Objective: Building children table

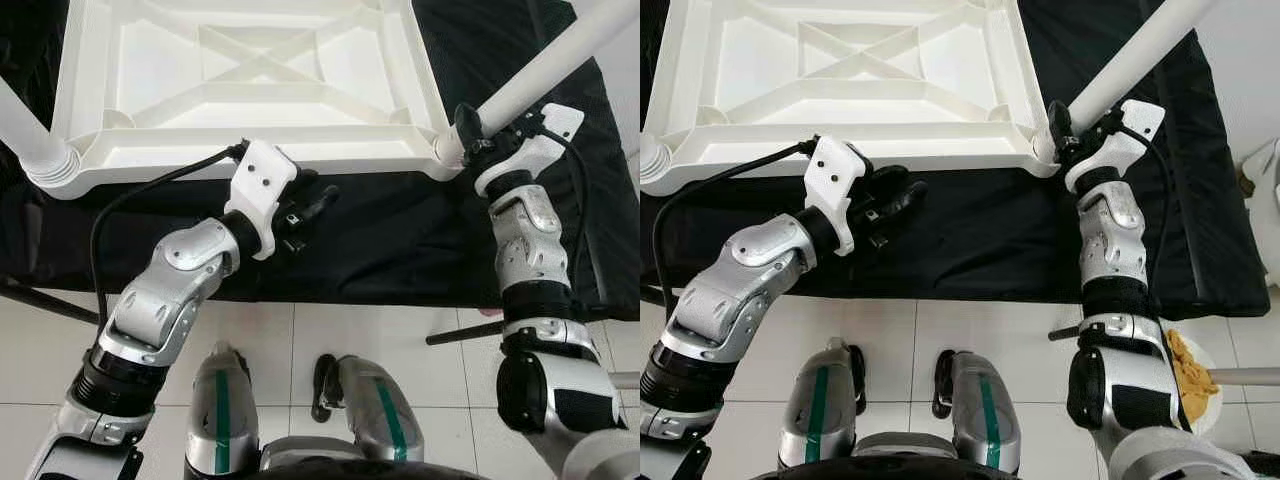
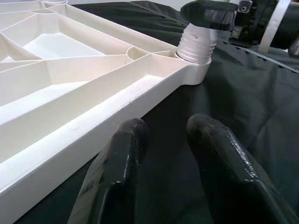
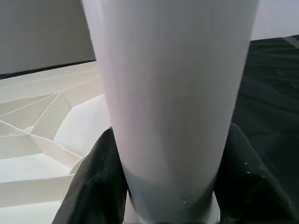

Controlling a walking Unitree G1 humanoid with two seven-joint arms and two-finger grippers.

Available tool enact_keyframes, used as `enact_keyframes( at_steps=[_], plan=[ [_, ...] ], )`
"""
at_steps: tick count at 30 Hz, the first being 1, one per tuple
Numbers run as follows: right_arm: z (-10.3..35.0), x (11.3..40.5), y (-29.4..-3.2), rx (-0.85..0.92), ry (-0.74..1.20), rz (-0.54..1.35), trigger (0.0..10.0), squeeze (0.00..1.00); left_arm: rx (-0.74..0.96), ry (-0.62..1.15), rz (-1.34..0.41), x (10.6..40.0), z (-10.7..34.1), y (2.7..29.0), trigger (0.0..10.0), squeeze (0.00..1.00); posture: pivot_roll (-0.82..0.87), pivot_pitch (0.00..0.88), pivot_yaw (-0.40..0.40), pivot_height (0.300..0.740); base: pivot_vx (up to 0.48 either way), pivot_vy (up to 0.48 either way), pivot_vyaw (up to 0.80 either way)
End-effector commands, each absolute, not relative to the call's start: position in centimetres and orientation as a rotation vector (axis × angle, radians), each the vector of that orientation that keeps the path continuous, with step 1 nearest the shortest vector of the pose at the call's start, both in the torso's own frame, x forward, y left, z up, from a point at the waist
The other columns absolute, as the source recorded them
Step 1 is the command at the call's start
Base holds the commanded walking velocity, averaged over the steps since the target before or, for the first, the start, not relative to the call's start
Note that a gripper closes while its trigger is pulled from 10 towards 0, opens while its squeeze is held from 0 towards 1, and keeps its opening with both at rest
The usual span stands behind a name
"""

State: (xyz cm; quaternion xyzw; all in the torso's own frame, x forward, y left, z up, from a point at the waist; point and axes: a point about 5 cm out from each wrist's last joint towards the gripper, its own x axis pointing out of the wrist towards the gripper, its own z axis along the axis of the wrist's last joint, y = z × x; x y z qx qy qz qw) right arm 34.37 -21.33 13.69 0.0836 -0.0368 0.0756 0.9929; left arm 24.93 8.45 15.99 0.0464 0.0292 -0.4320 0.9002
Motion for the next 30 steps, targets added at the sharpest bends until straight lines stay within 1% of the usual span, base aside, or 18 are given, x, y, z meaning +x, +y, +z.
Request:
enact_keyframes(
  at_steps=[1, 6, 8, 11, 16, 21, 24, 26, 30],
  plan=[
    [8.5, 33.2, -21.0, 0.182, 0.192, 0.145, 10.0, 0.00, 0.102, 0.057, -0.931, 24.6, 16.2, 8.2, 10.0, 0.00, 0.13, 0.100, -0.064, 0.740, 0.000, 0.000, 0.00],
    [9.0, 33.5, -21.0, 0.152, 0.184, 0.167, 10.0, 0.00, 0.103, 0.057, -0.933, 24.6, 16.2, 8.2, 10.0, 0.00, 0.13, 0.100, -0.065, 0.740, 0.000, 0.000, 0.00],
    [9.9, 34.1, -20.4, 0.100, 0.138, 0.214, 10.0, 0.00, 0.101, 0.056, -0.931, 24.6, 16.3, 8.2, 10.0, 0.00, 0.13, 0.099, -0.070, 0.740, 0.000, 0.000, 0.00],
    [10.6, 34.0, -19.0, 0.034, 0.069, 0.285, 10.0, 0.00, 0.099, 0.054, -0.926, 24.6, 16.3, 8.2, 10.0, 0.00, 0.14, 0.100, -0.076, 0.740, 0.000, 0.000, 0.00],
    [10.2, 33.2, -18.1, 0.047, 0.021, 0.328, 10.0, 0.00, 0.094, 0.054, -0.916, 24.5, 16.2, 8.2, 10.0, 0.00, 0.14, 0.103, -0.084, 0.740, 0.000, 0.000, 0.00],
    [9.6, 32.6, -18.5, 0.079, 0.006, 0.310, 10.0, 0.00, 0.091, 0.054, -0.913, 24.4, 16.2, 8.2, 10.0, 0.00, 0.14, 0.105, -0.083, 0.740, 0.000, 0.000, 0.00],
    [9.2, 32.5, -19.1, 0.095, 0.017, 0.273, 10.0, 0.00, 0.090, 0.054, -0.913, 24.4, 16.2, 8.2, 10.0, 0.00, 0.13, 0.105, -0.082, 0.740, 0.000, 0.000, 0.00],
    [9.5, 32.9, -19.9, 0.126, 0.024, 0.243, 10.0, 0.00, 0.090, 0.054, -0.919, 24.5, 16.2, 8.1, 10.0, 0.00, 0.13, 0.104, -0.073, 0.740, 0.000, 0.000, 0.00],
    [10.4, 33.6, -20.2, 0.177, 0.013, 0.250, 10.0, 0.00, 0.092, 0.053, -0.925, 24.5, 16.2, 8.1, 10.0, 0.00, 0.12, 0.103, -0.070, 0.740, 0.000, 0.000, 0.00]
  ],
)
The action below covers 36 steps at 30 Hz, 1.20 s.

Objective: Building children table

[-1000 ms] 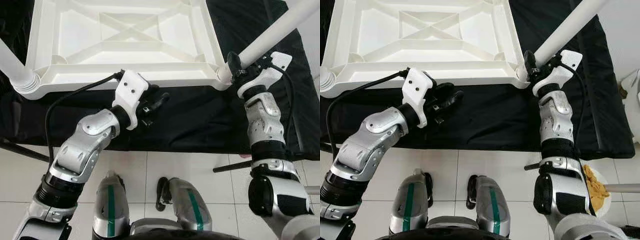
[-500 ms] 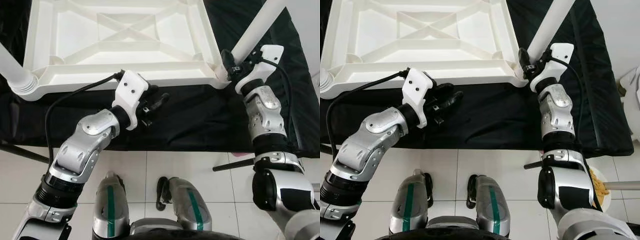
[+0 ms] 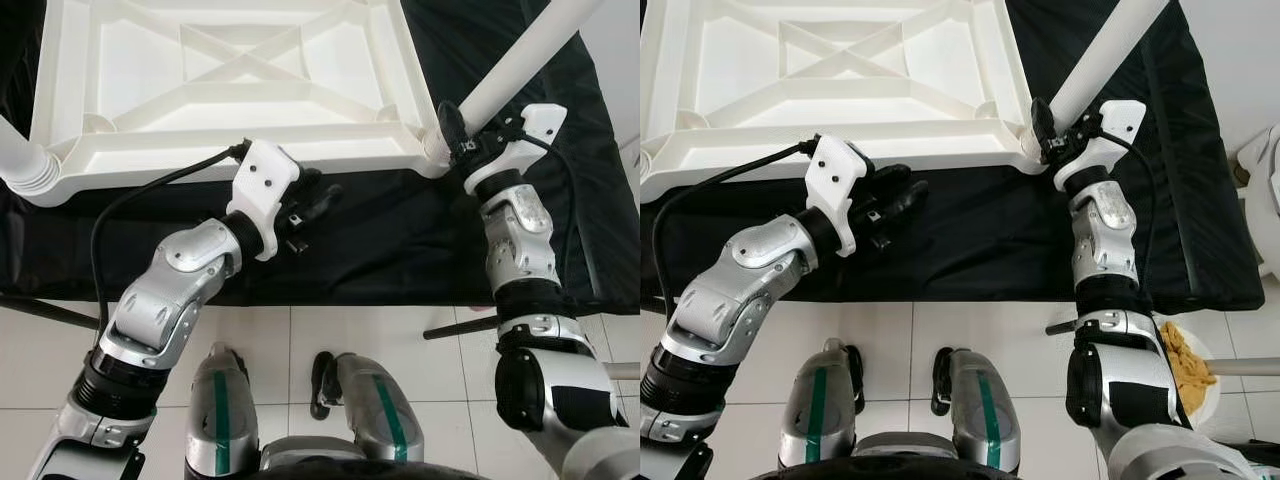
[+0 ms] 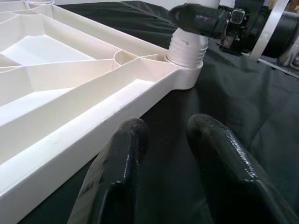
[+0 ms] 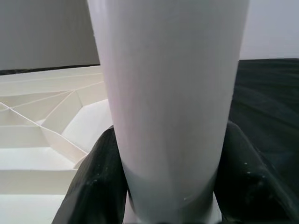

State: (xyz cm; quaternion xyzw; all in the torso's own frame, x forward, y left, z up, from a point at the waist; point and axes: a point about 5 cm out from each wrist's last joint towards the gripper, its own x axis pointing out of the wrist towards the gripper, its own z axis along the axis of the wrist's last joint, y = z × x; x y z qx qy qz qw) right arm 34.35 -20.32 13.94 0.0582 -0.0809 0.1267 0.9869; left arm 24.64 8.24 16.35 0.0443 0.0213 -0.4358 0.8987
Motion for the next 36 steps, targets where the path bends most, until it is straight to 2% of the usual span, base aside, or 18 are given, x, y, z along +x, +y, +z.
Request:
enact_keyframes(
  at_steps=[1, 4, 10, 14, 16, 22, 23, 25, 29, 30, 32, 33, 36],
  plan=[
    [11.2, 33.8, -20.0, 0.195, -0.019, 0.280, 10.0, 0.00, 0.095, 0.053, -0.928, 24.6, 16.2, 8.0, 10.0, 0.00, 0.12, 0.101, -0.070, 0.740, 0.000, 0.000, 0.00],
    [13.2, 34.0, -19.4, 0.207, -0.118, 0.346, 10.0, 0.00, 0.099, 0.054, -0.931, 24.6, 16.2, 8.0, 10.0, 0.00, 0.13, 0.099, -0.074, 0.740, 0.000, 0.000, 0.00],
    [15.9, 34.0, -19.3, 0.250, -0.243, 0.353, 10.0, 0.00, 0.103, 0.052, -0.926, 24.7, 16.3, 8.2, 10.0, 0.00, 0.13, 0.098, -0.077, 0.740, 0.000, 0.000, 0.00],
    [19.5, 34.3, -19.7, 0.399, -0.374, 0.357, 10.0, 0.00, 0.105, 0.048, -0.925, 24.7, 16.3, 8.2, 10.0, 0.00, 0.13, 0.092, -0.076, 0.740, 0.000, 0.000, 0.00],
    [20.3, 34.4, -19.7, 0.419, -0.397, 0.366, 10.0, 0.00, 0.107, 0.046, -0.929, 24.7, 16.3, 8.1, 10.0, 0.00, 0.13, 0.092, -0.076, 0.740, 0.000, 0.000, 0.00],
    [21.4, 34.2, -18.7, 0.333, -0.381, 0.473, 10.0, 0.00, 0.095, 0.019, -0.939, 25.2, 17.0, 8.2, 10.0, 0.00, 0.13, 0.077, -0.083, 0.740, 0.000, 0.000, 0.00],
    [21.0, 34.1, -18.2, 0.282, -0.340, 0.514, 10.0, 0.00, 0.084, 0.006, -0.947, 25.4, 17.4, 8.3, 10.0, 1.00, 0.13, 0.073, -0.086, 0.740, 0.000, 0.000, 0.00],
    [20.3, 33.8, -17.0, 0.167, -0.250, 0.620, 10.0, 0.00, 0.106, -0.031, -0.946, 26.4, 18.6, 8.6, 10.0, 1.00, 0.14, 0.059, -0.096, 0.740, 0.000, 0.000, 0.00],
    [20.2, 33.6, -16.2, 0.087, -0.183, 0.712, 10.0, 0.00, 0.163, -0.106, -0.934, 27.7, 20.8, 9.0, 10.0, 1.00, 0.14, 0.039, -0.107, 0.740, 0.000, 0.000, 0.00],
    [20.1, 33.6, -15.9, 0.044, -0.147, 0.756, 10.0, 0.00, 0.182, -0.166, -0.941, 28.2, 22.5, 8.9, 10.0, 0.44, 0.14, 0.032, -0.110, 0.740, 0.000, 0.000, 0.00],
    [20.0, 33.6, -15.8, 0.017, -0.122, 0.784, 10.0, 0.00, 0.192, -0.206, -0.946, 28.5, 23.6, 8.9, 10.0, 0.44, 0.15, 0.029, -0.111, 0.740, 0.000, 0.000, 0.00],
    [19.8, 33.7, -15.7, -0.021, -0.104, 0.798, 10.0, 0.00, 0.188, -0.242, -0.955, 28.7, 24.7, 8.7, 10.0, 0.00, 0.15, 0.022, -0.115, 0.740, 0.000, 0.000, 0.00],
    [19.3, 33.7, -15.7, -0.084, -0.069, 0.825, 10.0, 0.00, 0.153, -0.290, -0.993, 28.8, 26.4, 7.9, 10.0, 0.00, 0.16, 0.019, -0.118, 0.740, 0.000, 0.000, 0.00]
  ],
)
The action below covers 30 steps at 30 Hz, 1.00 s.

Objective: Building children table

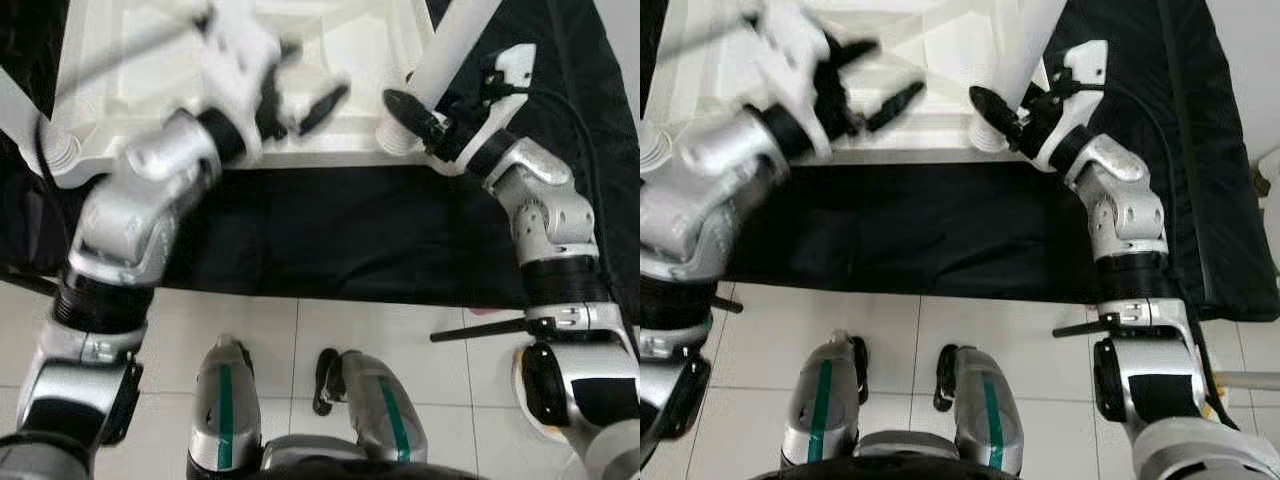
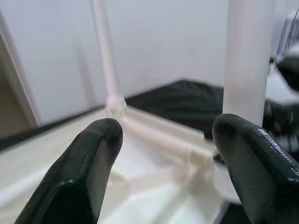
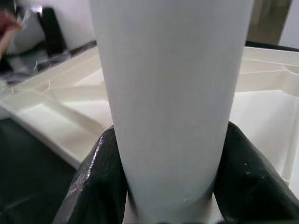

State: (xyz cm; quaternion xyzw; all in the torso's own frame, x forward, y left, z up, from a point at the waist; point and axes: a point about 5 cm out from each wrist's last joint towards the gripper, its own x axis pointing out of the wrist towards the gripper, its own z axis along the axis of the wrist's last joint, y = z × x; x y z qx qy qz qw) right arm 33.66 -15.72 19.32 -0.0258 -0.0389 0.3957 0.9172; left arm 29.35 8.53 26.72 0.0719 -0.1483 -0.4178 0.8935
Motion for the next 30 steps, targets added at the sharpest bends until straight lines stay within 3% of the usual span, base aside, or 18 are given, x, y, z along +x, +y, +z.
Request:
enact_keyframes(
  at_steps=[1, 8, 9, 15, 20, 21, 30],
  plan=[
    [18.9, 33.7, -15.6, -0.104, -0.053, 0.854, 10.0, 0.00, 0.125, -0.318, -1.025, 28.7, 27.3, 7.2, 10.0, 0.00, 0.17, 0.021, -0.122, 0.740, 0.000, 0.000, 0.00],
    [19.0, 33.4, -15.2, -0.118, -0.028, 0.947, 10.0, 0.00, 0.046, -0.309, -1.171, 28.8, 29.1, 4.8, 10.0, 0.00, 0.17, 0.021, -0.117, 0.740, 0.000, 0.000, 0.00],
    [19.0, 33.4, -15.2, -0.121, -0.024, 0.952, 10.0, 0.00, 0.032, -0.299, -1.208, 28.9, 29.3, 4.5, 10.0, 1.00, 0.16, 0.020, -0.114, 0.740, 0.000, 0.000, 0.00],
    [19.3, 33.5, -15.2, -0.135, -0.033, 0.955, 10.0, 0.00, 0.000, -0.246, -1.318, 28.5, 29.4, 3.6, 10.0, 1.00, 0.16, 0.019, -0.111, 0.740, 0.000, 0.000, 0.00],
    [19.4, 33.6, -15.2, -0.142, -0.041, 0.964, 10.0, 0.00, 0.072, -0.198, -1.328, 28.8, 28.7, 3.0, 10.0, 1.00, 0.15, 0.015, -0.105, 0.740, 0.000, 0.000, 0.00],
    [19.5, 33.6, -15.2, -0.140, -0.047, 0.977, 10.0, 0.00, 0.086, -0.170, -1.330, 29.1, 28.5, 2.5, 10.0, 0.00, 0.15, 0.013, -0.102, 0.740, 0.000, 0.000, 0.00],
    [19.2, 33.0, -15.1, -0.152, -0.039, 1.032, 10.0, 0.00, 0.012, -0.090, -1.322, 29.9, 29.1, 1.2, 10.0, 0.00, 0.14, 0.000, -0.087, 0.740, 0.000, 0.000, 0.00]
  ],
)
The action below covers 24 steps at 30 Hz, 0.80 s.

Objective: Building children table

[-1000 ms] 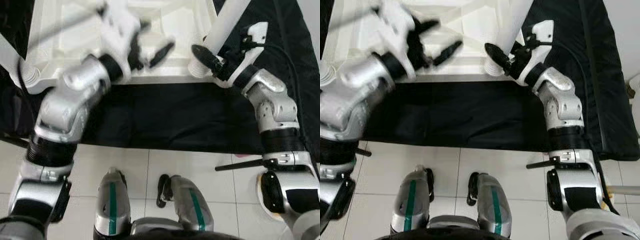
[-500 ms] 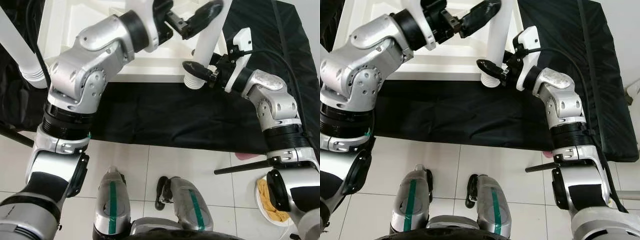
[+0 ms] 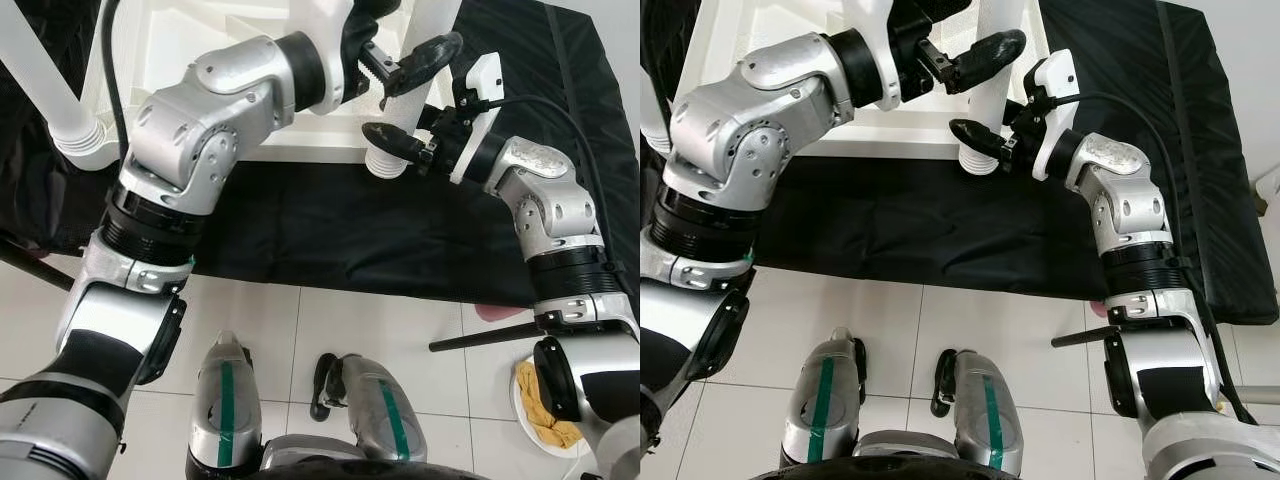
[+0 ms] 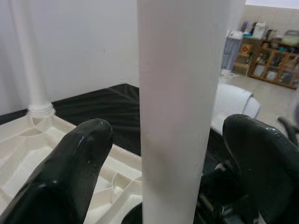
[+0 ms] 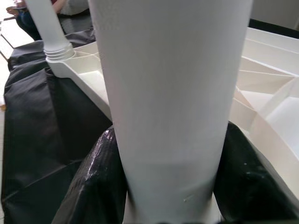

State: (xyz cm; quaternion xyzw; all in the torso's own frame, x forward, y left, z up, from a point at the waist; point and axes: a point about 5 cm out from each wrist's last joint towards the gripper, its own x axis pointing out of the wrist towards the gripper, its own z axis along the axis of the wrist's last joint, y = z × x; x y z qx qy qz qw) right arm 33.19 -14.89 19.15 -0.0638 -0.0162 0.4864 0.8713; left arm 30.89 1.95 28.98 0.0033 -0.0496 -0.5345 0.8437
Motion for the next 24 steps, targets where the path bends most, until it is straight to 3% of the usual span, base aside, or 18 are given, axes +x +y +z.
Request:
enact_keyframes(
  at_steps=[1, 12, 13, 24],
  plan=[
    [19.1, 32.8, -15.0, -0.154, -0.035, 1.042, 10.0, 0.00, -0.011, -0.079, -1.320, 30.1, 29.4, 1.0, 10.0, 0.00, 0.14, 0.000, -0.085, 0.740, 0.000, 0.000, 0.00],
    [18.3, 32.4, -14.7, -0.150, -0.013, 1.059, 10.0, 0.00, -0.178, -0.026, -1.303, 31.1, 31.7, 0.7, 10.0, 0.00, 0.13, 0.000, -0.071, 0.740, 0.000, 0.000, 0.00],
    [17.9, 32.3, -14.8, -0.143, 0.003, 1.049, 10.0, 0.00, -0.262, -0.001, -1.292, 31.6, 32.3, 1.0, 0.0, 0.00, 0.13, 0.000, -0.068, 0.740, 0.000, 0.000, 0.00],
    [17.2, 32.3, -15.1, -0.113, 0.053, 1.013, 10.0, 0.00, -0.241, 0.026, -1.322, 31.4, 32.0, 0.6, 0.0, 0.00, 0.12, 0.000, -0.067, 0.740, 0.000, 0.000, 0.00]
  ],
)
